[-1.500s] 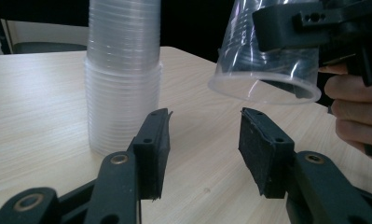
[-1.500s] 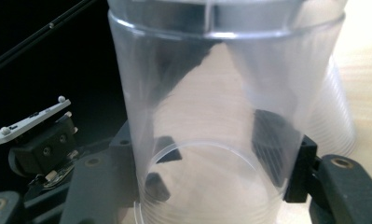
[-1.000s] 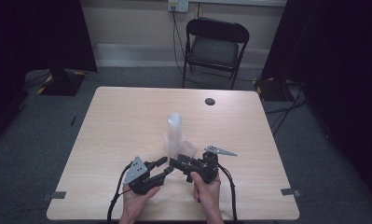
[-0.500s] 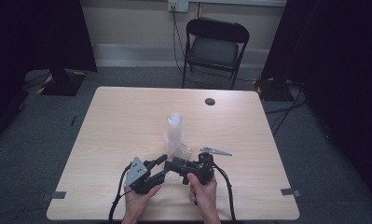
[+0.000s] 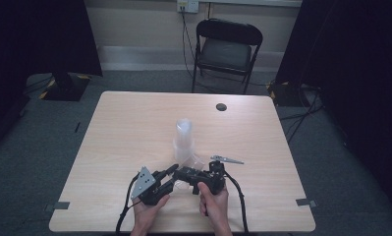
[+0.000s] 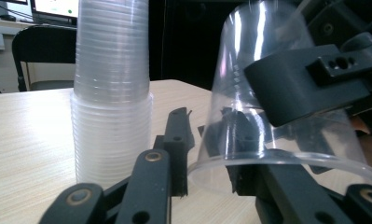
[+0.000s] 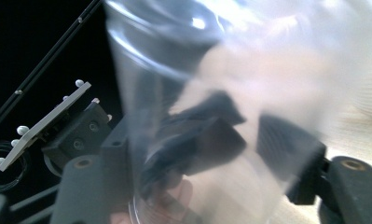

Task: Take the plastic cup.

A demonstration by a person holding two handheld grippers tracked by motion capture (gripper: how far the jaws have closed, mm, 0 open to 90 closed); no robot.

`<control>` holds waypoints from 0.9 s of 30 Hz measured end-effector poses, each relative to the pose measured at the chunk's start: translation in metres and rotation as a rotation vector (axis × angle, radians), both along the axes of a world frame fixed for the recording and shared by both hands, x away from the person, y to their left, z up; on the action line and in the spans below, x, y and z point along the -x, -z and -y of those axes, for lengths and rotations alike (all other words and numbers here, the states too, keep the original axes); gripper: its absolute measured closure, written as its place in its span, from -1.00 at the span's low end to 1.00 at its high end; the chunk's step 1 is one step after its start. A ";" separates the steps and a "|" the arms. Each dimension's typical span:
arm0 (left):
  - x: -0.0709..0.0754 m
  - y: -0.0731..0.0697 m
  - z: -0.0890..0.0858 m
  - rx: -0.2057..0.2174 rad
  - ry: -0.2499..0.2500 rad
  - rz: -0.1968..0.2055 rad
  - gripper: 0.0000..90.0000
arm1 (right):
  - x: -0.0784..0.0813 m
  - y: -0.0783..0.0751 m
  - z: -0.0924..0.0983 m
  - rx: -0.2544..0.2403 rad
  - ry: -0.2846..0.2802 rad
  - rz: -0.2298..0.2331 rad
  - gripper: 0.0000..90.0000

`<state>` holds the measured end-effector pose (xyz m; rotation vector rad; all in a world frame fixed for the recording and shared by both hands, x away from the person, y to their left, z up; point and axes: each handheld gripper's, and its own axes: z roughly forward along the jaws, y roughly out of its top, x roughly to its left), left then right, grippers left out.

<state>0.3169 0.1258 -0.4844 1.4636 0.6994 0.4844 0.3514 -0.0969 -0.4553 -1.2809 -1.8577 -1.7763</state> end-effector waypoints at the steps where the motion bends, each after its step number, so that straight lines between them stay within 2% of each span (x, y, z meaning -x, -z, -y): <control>1: 0.000 -0.001 -0.001 0.001 0.007 -0.003 0.70 | 0.000 0.000 0.001 -0.006 0.011 -0.005 -0.33; 3: 0.000 -0.001 -0.001 -0.008 0.010 -0.004 0.73 | 0.000 0.000 0.001 -0.008 0.008 0.000 -0.36; 7: 0.001 0.000 -0.002 -0.006 0.014 -0.011 0.74 | 0.000 0.001 -0.001 0.015 0.029 0.009 -0.58; 14: 0.001 0.000 -0.002 -0.004 0.035 -0.022 0.79 | -0.001 0.000 0.004 0.028 0.061 0.029 -0.67; 21: 0.002 0.000 -0.002 -0.008 0.079 -0.045 0.87 | -0.002 0.000 0.009 0.027 0.072 0.038 -0.69; 27: 0.004 -0.001 -0.002 -0.036 0.087 -0.036 0.87 | -0.002 -0.001 0.011 0.025 0.071 0.035 -0.71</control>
